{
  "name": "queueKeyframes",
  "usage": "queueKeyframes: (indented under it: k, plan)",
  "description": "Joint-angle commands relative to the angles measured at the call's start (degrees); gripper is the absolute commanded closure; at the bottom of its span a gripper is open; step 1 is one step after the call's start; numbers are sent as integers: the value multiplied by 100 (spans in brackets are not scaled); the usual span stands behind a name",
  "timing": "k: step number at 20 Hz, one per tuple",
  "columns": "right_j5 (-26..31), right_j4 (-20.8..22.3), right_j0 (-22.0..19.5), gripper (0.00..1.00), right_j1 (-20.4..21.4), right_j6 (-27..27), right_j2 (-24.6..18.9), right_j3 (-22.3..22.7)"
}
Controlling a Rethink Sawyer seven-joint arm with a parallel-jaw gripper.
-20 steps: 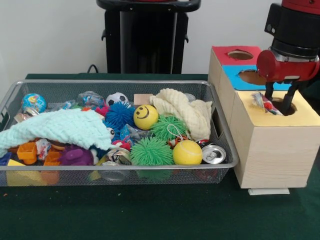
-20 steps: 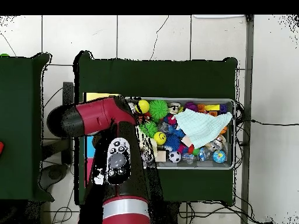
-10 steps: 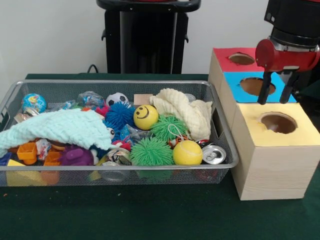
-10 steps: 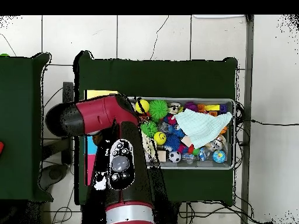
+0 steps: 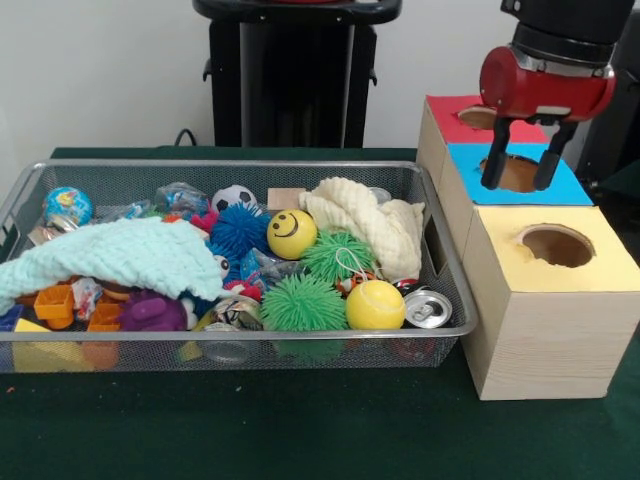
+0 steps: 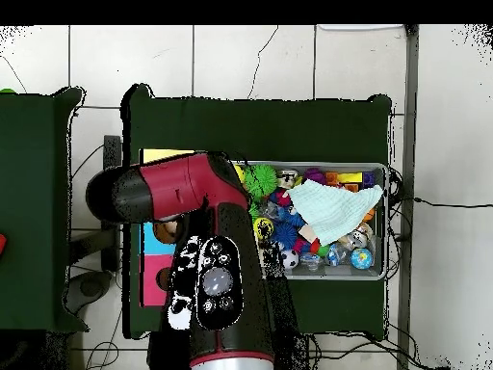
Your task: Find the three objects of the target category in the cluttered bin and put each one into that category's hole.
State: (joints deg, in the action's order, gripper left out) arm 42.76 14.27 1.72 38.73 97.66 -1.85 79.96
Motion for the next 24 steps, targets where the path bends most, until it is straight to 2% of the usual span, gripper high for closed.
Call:
queueKeyframes:
  k: [1, 10, 13, 19, 24]
  plan:
    - [673, 287, -204, 0, -69, -545, -345, 495]
    - [340, 375, -478, 0, -188, -806, -532, 582]
    - [152, 590, -616, 0, -306, -1000, -554, 550]
    - [-48, 817, -1252, 0, -221, -1661, -952, 827]
    - [-82, 1031, -1739, 0, -303, -1842, -1275, 789]
